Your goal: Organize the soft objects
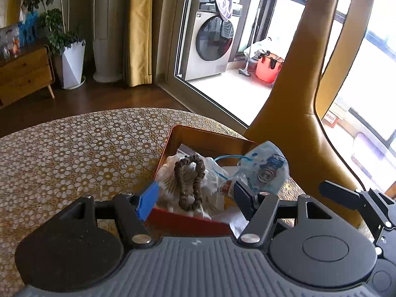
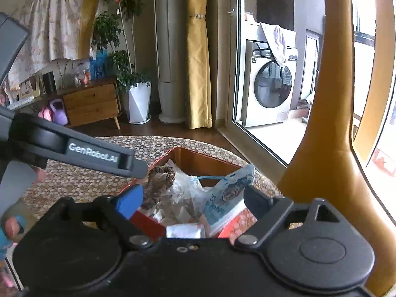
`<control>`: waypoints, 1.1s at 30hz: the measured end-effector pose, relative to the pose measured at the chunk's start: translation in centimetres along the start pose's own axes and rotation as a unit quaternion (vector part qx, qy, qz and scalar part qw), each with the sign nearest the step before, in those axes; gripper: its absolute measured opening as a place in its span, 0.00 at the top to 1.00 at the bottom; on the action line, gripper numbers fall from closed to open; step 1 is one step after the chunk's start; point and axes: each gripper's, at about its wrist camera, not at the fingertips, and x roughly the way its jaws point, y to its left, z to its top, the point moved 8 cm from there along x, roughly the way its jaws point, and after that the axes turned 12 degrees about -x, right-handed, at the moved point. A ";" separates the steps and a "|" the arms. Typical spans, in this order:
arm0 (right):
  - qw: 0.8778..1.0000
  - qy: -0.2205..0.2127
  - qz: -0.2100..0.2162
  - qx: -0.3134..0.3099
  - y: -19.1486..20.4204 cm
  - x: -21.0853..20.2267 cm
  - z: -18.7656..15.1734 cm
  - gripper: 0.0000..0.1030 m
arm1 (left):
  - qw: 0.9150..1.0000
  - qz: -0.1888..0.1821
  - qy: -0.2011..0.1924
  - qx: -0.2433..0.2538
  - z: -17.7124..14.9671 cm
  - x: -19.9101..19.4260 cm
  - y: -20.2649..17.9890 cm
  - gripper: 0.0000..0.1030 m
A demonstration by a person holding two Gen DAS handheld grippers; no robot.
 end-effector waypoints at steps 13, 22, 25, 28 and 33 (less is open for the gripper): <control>1.000 -0.015 0.007 0.020 1.7 -6.7 -1.1 0.09 | 0.999 -0.007 -0.024 0.028 -4.4 -7.5 1.0 0.35; 0.999 -0.032 0.005 0.010 3.7 -10.2 -2.2 0.08 | 0.996 -0.001 -0.064 0.058 -7.6 -12.2 2.4 0.35; 0.999 -0.040 0.005 0.009 4.1 -11.2 -2.6 0.08 | 0.995 0.000 -0.070 0.066 -8.5 -13.3 3.2 0.25; 0.998 -0.057 0.010 0.020 4.7 -12.7 -3.3 0.05 | 0.994 -0.004 -0.080 0.074 -9.6 -14.4 3.7 0.25; 0.996 -0.086 0.016 0.032 5.8 -15.0 -4.2 0.01 | 0.993 -0.017 -0.093 0.068 -11.0 -16.0 4.5 0.18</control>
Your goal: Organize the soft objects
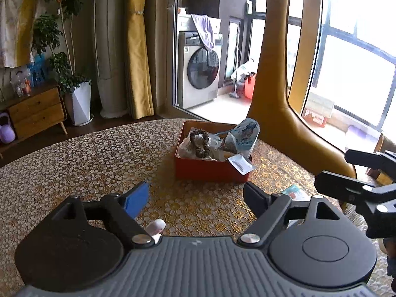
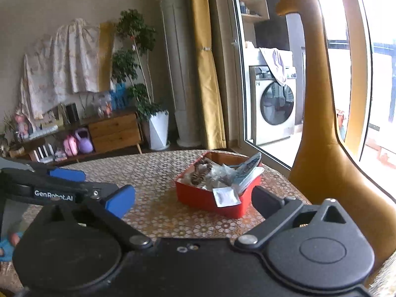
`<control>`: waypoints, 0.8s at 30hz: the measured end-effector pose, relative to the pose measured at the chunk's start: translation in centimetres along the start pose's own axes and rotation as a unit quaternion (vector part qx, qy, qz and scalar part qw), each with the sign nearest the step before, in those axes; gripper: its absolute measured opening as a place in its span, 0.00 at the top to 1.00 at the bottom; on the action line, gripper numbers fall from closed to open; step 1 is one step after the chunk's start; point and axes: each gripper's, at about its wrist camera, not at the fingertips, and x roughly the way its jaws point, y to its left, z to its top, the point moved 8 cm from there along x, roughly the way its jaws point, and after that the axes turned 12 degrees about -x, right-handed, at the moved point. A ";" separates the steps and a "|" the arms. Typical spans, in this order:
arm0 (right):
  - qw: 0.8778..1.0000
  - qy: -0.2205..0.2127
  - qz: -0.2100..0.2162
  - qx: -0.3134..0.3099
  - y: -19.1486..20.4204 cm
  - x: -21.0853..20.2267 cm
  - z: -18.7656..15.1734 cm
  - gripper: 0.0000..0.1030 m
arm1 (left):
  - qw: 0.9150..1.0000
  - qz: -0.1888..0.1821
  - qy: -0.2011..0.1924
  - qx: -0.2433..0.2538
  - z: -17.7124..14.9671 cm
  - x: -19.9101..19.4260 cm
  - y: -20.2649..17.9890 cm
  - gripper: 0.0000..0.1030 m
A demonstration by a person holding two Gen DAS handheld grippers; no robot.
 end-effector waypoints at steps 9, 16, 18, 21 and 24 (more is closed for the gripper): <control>0.999 -0.033 0.009 0.012 1.8 -2.6 -0.1 0.00 | 0.999 -0.025 -0.014 -0.019 -1.2 -2.5 0.6 0.04; 0.998 -0.043 0.003 0.037 1.6 -3.1 0.0 0.00 | 0.999 -0.023 -0.037 -0.010 -1.9 -4.0 0.5 0.00; 0.998 -0.048 0.003 0.042 1.5 -3.3 0.1 0.00 | 0.999 -0.024 -0.039 -0.009 -2.2 -4.2 0.5 0.00; 0.998 -0.050 0.002 0.042 1.6 -3.6 0.1 0.00 | 0.999 -0.021 -0.037 -0.019 -2.5 -4.5 0.7 0.00; 0.998 -0.050 0.002 0.045 1.7 -3.8 0.0 0.00 | 0.999 -0.005 -0.044 -0.022 -2.6 -5.0 1.1 0.00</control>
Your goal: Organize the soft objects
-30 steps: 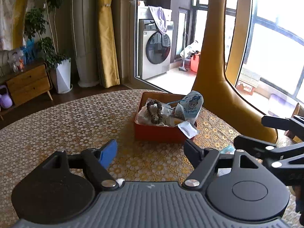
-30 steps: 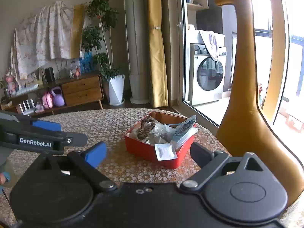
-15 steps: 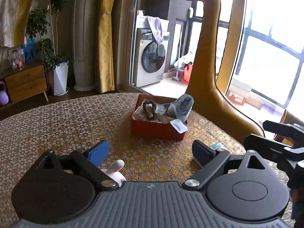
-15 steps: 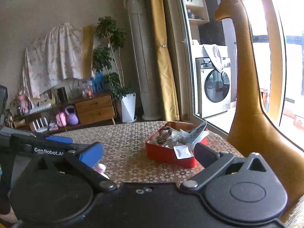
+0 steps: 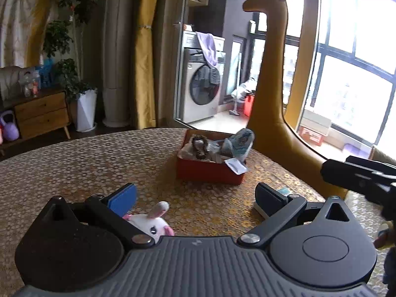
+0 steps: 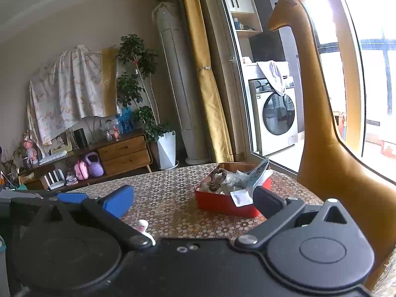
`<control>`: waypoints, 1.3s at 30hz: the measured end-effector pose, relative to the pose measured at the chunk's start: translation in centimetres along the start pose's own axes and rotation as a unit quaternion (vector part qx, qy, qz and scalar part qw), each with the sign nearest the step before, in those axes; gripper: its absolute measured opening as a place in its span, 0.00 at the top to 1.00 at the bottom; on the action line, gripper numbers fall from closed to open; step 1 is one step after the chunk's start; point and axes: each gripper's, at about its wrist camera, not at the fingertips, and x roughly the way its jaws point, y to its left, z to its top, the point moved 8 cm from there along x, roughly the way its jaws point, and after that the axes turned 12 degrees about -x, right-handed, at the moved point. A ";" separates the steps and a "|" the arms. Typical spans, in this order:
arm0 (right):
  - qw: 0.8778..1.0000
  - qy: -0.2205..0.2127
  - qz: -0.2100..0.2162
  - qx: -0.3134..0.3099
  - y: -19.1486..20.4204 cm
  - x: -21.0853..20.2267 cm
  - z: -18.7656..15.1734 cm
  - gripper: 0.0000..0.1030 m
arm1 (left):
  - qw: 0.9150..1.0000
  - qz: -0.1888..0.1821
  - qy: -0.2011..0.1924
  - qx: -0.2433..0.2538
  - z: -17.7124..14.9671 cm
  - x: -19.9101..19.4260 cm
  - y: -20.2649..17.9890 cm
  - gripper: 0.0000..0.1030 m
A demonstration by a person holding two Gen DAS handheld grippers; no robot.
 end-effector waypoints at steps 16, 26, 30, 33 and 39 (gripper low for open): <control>1.000 -0.007 -0.007 0.009 1.1 -1.2 -0.8 0.00 | 1.000 0.009 -0.010 -0.017 -0.5 -2.3 0.6 0.00; 1.000 0.010 -0.009 0.013 1.5 -2.0 -1.1 0.00 | 1.000 0.009 -0.005 -0.014 -0.7 -2.8 0.2 0.00; 1.000 0.014 -0.002 0.004 2.0 -2.1 -1.3 0.00 | 1.000 0.007 -0.006 -0.013 -0.8 -3.1 0.0 0.00; 1.000 0.018 -0.006 -0.007 2.3 -2.2 -1.4 0.00 | 1.000 0.006 -0.006 -0.012 -0.9 -3.3 -0.1 0.00; 1.000 0.021 -0.003 -0.003 2.5 -2.4 -1.3 0.00 | 1.000 0.004 -0.003 -0.016 -1.2 -3.7 -0.1 0.00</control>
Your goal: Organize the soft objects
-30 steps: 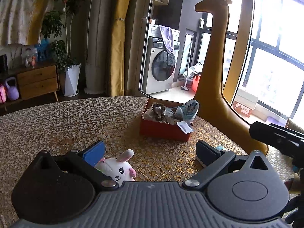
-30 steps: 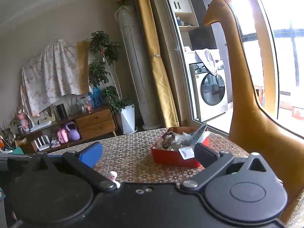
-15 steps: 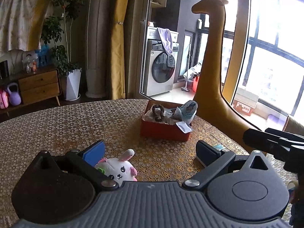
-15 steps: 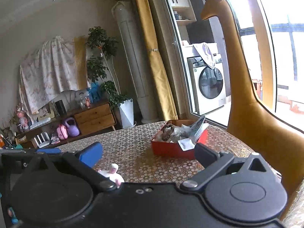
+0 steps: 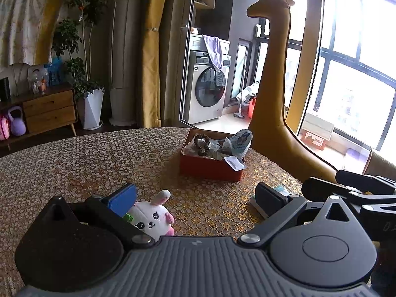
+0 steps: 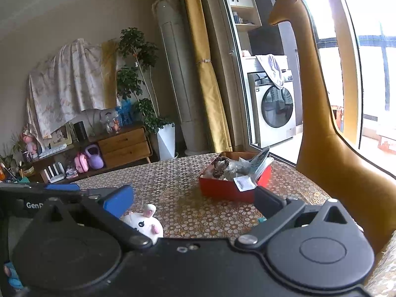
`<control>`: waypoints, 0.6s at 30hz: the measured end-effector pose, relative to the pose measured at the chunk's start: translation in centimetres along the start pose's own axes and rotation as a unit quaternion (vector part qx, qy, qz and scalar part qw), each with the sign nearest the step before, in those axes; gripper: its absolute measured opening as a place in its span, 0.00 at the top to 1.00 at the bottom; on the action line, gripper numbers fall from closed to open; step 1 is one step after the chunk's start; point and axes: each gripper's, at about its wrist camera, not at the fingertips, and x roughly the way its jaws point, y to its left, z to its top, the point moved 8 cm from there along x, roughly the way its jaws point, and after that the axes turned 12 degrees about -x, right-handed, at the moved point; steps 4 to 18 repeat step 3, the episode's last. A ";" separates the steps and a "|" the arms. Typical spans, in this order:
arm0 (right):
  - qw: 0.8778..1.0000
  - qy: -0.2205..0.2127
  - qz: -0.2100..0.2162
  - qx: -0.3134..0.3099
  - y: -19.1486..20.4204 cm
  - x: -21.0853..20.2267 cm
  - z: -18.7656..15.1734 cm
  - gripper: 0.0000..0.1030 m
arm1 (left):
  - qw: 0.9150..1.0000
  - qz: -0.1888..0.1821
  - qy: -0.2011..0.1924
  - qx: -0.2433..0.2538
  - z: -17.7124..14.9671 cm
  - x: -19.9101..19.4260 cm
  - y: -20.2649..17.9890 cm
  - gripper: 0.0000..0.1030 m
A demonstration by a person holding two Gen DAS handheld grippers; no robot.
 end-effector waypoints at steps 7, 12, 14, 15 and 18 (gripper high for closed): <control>1.000 0.000 -0.001 0.000 0.0 0.0 0.0 0.00 | 1.000 -0.005 0.004 0.001 0.1 -0.1 -0.1 0.00; 1.000 0.000 -0.001 0.000 0.0 0.0 0.0 0.00 | 1.000 -0.005 0.004 0.001 0.1 -0.1 -0.1 0.00; 1.000 0.000 -0.001 0.000 0.0 0.0 0.0 0.00 | 1.000 -0.005 0.004 0.001 0.1 -0.1 -0.1 0.00; 1.000 0.000 -0.001 0.000 0.0 0.0 0.0 0.00 | 1.000 -0.005 0.004 0.001 0.1 -0.1 -0.1 0.00; 1.000 0.000 -0.001 0.000 0.0 0.0 0.0 0.00 | 1.000 -0.005 0.004 0.001 0.1 -0.1 -0.1 0.00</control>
